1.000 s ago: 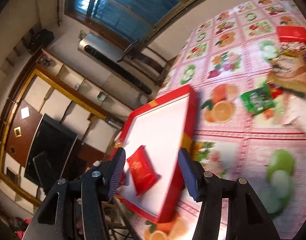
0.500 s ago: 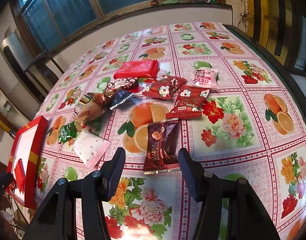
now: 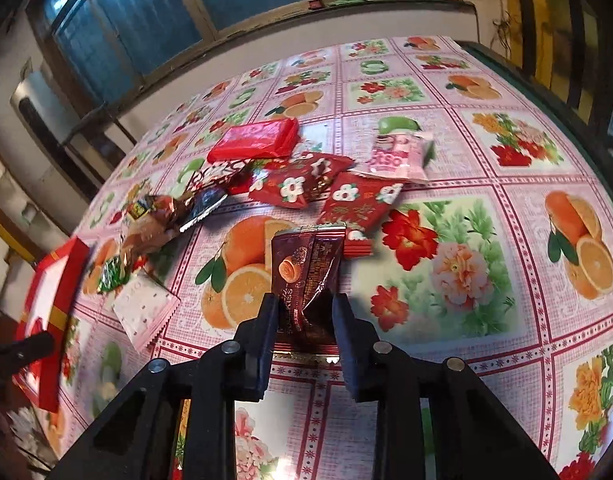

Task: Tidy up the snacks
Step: 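Grasp the brown chocolate bar with the right tool while the left tool grasps the white pastry bag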

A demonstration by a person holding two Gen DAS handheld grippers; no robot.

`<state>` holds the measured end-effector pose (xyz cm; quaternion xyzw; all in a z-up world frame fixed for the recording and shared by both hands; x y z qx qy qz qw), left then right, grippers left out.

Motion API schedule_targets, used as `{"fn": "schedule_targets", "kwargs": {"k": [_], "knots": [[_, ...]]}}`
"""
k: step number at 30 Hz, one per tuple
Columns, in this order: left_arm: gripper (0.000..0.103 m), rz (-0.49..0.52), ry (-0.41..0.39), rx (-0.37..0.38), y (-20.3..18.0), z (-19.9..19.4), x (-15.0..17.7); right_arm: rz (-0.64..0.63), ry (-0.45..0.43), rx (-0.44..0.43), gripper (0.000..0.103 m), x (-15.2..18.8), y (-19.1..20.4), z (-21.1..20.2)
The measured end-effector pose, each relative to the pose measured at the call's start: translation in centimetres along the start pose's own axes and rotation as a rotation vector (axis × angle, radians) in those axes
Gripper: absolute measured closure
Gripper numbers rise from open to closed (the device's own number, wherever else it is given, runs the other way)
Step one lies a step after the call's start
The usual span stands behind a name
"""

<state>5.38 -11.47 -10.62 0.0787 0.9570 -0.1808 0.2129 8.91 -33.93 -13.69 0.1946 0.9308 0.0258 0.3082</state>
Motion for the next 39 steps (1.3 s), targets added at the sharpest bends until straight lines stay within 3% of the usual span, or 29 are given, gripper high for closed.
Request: {"fn": "schedule_targets", "kwargs": {"k": [10, 17, 23, 24, 29, 39], "knots": [[0.023, -0.142, -0.026, -0.064, -3.3, 4.2, -1.0, 0.164, -0.053, -0.077, 0.074, -1.2, -2.0, -1.9], [0.023, -0.184, -0.012, -0.077, -4.3, 7.1, -1.7, 0.175, -0.066, -0.124, 0.073, -1.4, -1.5, -2.5], [0.024, -0.093, -0.016, -0.108, -5.6, 8.6, -1.7, 0.188, -0.023, -0.138, 0.073, -1.0, -1.5, -1.8], [0.025, -0.081, -0.02, -0.103, -5.8, 8.6, -1.8, 0.183, -0.026, -0.137, 0.073, -1.0, -1.4, -1.8], [0.056, -0.037, -0.046, -0.09, -6.0, 8.4, -2.3, 0.195, -0.017, -0.131, 0.073, -1.1, -1.7, -1.7], [0.067, 0.016, -0.023, 0.009, -4.6, 7.4, -1.9, 0.203, 0.023, -0.157, 0.073, -0.7, -1.6, -1.0]]}}
Point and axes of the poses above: each gripper's, at about its wrist camera, not at the fingertips, and z roughly the way its jaws point, y to its left, x to its underside, the point moved 7 cm from there along z, roughly the way its jaws point, and after that the axes turned 12 degrees about x, right-handed, at the moved point
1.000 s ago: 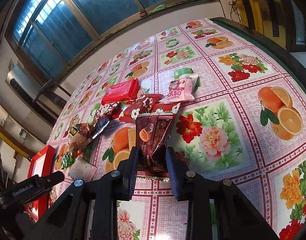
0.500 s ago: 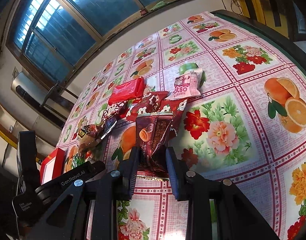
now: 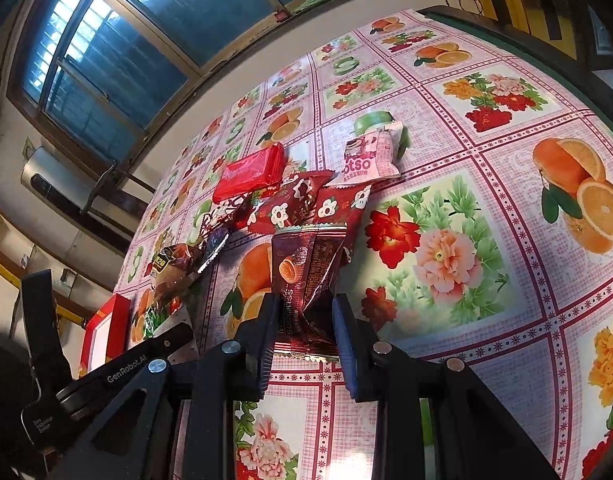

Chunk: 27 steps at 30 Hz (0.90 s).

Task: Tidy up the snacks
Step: 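Grasp the brown chocolate bar with the right tool while the left tool grasps the white pastry bag, then lift the white pastry bag with the left tool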

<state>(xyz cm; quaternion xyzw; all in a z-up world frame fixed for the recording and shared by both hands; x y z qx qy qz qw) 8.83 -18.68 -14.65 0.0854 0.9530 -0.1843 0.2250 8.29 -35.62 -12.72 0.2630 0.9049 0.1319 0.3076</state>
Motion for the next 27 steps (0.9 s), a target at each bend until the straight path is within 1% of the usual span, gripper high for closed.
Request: {"fn": "schedule_targets", "kwargs": {"k": [3, 5, 8, 12, 14, 19, 25, 26, 27], "knots": [[0.068, -0.004, 0.001, 0.026, 0.8, -0.6, 0.4, 0.005, 0.009, -0.023, 0.073, 0.1, 0.2, 0.1], [0.07, 0.0, 0.001, 0.041, 1.2, -1.1, 0.7, 0.013, 0.02, -0.05, 0.073, 0.2, 0.3, 0.1], [0.074, 0.021, -0.02, 0.047, 1.7, -2.5, 1.1, 0.011, 0.034, -0.085, 0.073, 0.4, 0.8, 0.2], [0.076, 0.052, -0.052, 0.028, 2.6, -4.2, 1.6, -0.012, 0.028, -0.105, 0.073, 0.5, 1.5, 0.0], [0.08, 0.053, -0.044, 0.049, 2.9, -4.3, 2.1, -0.031, 0.029, -0.098, 0.073, 0.6, 2.0, 0.1], [0.08, 0.033, -0.044, 0.073, 4.4, -4.6, 2.8, -0.035, 0.029, -0.107, 0.073, 0.7, 2.1, 0.1], [0.079, 0.005, -0.042, 0.079, 5.0, -4.3, 2.8, -0.052, 0.043, -0.097, 0.073, 1.0, 2.3, 0.4], [0.071, -0.001, -0.04, 0.074, 5.0, -4.2, 2.8, -0.05, 0.044, -0.098, 0.073, 1.0, 2.3, 0.4], [0.067, -0.006, -0.027, 0.074, 4.9, -3.9, 2.8, -0.049, 0.044, -0.096, 0.073, 1.0, 2.3, 0.5]]}}
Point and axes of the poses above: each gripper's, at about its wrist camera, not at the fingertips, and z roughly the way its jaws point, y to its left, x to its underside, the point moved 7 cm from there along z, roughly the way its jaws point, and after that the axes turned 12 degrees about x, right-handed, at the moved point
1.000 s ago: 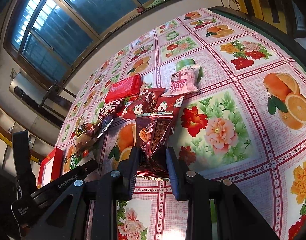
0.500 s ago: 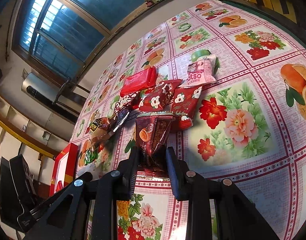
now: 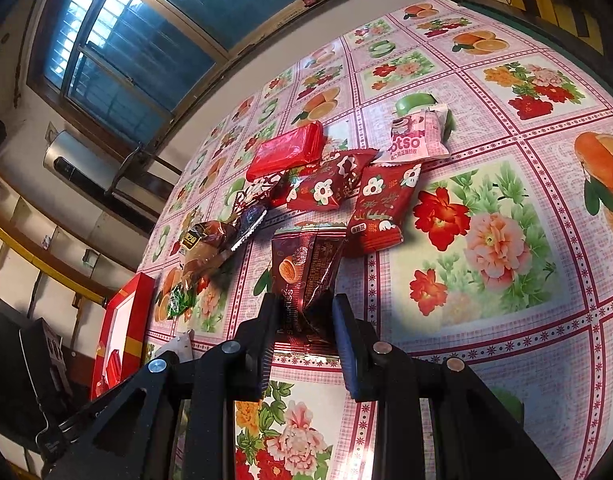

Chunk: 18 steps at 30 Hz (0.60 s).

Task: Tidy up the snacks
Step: 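Lift the white pastry bag with the left tool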

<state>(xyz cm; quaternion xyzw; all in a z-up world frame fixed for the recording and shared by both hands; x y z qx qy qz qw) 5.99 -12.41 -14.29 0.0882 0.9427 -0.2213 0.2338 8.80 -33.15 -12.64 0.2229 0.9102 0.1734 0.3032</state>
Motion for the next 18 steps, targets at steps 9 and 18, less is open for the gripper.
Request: {"fn": "schedule_targets", "kwargs": {"k": [9, 18], "knots": [[0.068, 0.06, -0.036, -0.044, -0.9, 0.7, 0.2, 0.006, 0.015, 0.004, 0.073, 0.1, -0.2, 0.3], [0.085, 0.055, -0.107, 0.068, -1.2, -0.9, -0.5, 0.01, 0.014, 0.005, 0.073, 0.1, -0.3, 0.2]]}}
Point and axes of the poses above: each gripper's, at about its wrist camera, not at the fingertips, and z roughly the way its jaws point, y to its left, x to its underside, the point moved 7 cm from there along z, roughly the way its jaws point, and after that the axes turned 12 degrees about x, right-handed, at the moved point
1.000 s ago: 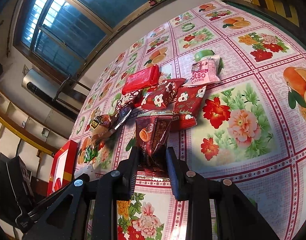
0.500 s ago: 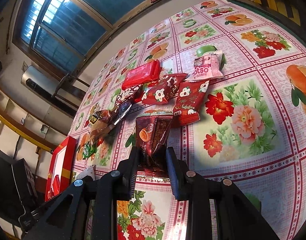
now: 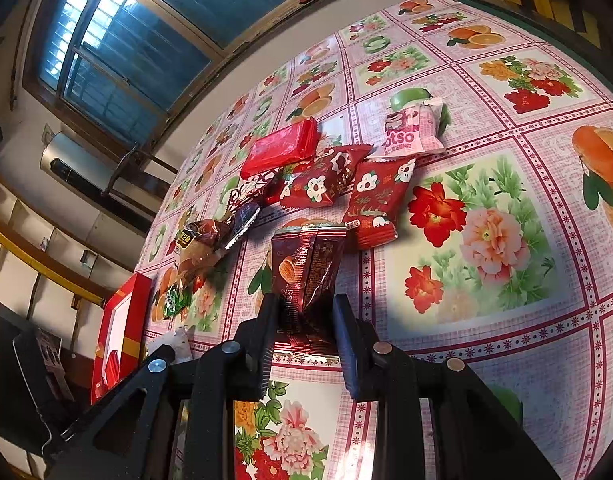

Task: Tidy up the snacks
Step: 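Lift the white pastry bag with the left tool, then carry both snacks to the white box and open both tools inside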

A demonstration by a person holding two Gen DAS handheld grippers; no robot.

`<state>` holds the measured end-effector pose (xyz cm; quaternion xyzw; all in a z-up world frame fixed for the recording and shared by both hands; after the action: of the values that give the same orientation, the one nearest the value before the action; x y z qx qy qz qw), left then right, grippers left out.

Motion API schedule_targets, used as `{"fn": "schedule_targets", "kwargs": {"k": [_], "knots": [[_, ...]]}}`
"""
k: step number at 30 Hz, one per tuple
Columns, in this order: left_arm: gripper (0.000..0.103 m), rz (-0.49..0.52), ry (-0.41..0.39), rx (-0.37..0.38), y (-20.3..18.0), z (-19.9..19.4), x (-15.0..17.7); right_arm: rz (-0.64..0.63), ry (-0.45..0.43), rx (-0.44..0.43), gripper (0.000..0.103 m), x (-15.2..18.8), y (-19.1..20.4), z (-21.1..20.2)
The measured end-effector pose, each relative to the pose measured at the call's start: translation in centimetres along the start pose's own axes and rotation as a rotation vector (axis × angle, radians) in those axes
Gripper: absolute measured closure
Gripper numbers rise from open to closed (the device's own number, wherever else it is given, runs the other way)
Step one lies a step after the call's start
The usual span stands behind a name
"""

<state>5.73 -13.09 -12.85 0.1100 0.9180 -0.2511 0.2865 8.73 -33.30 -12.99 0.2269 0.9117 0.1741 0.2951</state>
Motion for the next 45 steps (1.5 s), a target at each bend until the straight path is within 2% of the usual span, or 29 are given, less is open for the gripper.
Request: {"fn": "schedule_targets", "kwargs": {"k": [5, 15, 21, 27, 30, 34, 40, 45], "knots": [[0.087, -0.002, 0.0, 0.025, -0.1, 0.0, 0.0, -0.001, 0.0, 0.0, 0.073, 0.0, 0.0, 0.0], [0.088, 0.095, 0.012, 0.007, -3.1, 0.9, 0.1, 0.008, 0.006, -0.001, 0.073, 0.0, -0.2, 0.1], [0.09, 0.163, 0.003, 0.016, -4.9, 1.0, 0.3, -0.004, 0.012, -0.045, 0.073, 0.1, 0.6, -0.1], [0.09, 0.193, -0.02, 0.014, -5.1, 0.4, 0.1, -0.045, 0.007, -0.07, 0.073, 0.3, 1.8, -0.2], [0.09, 0.184, 0.007, 0.04, -5.2, 0.9, 0.7, -0.051, 0.007, -0.056, 0.073, 0.4, 1.9, -0.1], [0.091, 0.19, 0.002, 0.056, -5.3, 0.8, 1.0, -0.039, 0.0, -0.051, 0.073, 0.3, 1.6, -0.1], [0.091, 0.163, -0.047, 0.058, -4.2, -1.4, -0.1, -0.076, -0.028, -0.097, 0.073, 0.4, 2.7, -1.0], [0.09, 0.122, -0.103, 0.042, -1.4, -4.6, -1.1, -0.153, -0.026, -0.121, 0.073, 1.3, 5.3, -1.0]]}}
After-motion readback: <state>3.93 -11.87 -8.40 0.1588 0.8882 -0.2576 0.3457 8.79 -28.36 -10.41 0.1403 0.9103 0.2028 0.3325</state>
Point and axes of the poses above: each gripper's, at about its wrist camera, not at the fingertips, and z roughly the way its jaws point, y to its left, x to its underside, the point moved 7 cm from there along z, roughly the way its jaws point, and after that the axes turned 12 degrees about x, right-handed, at the moved point
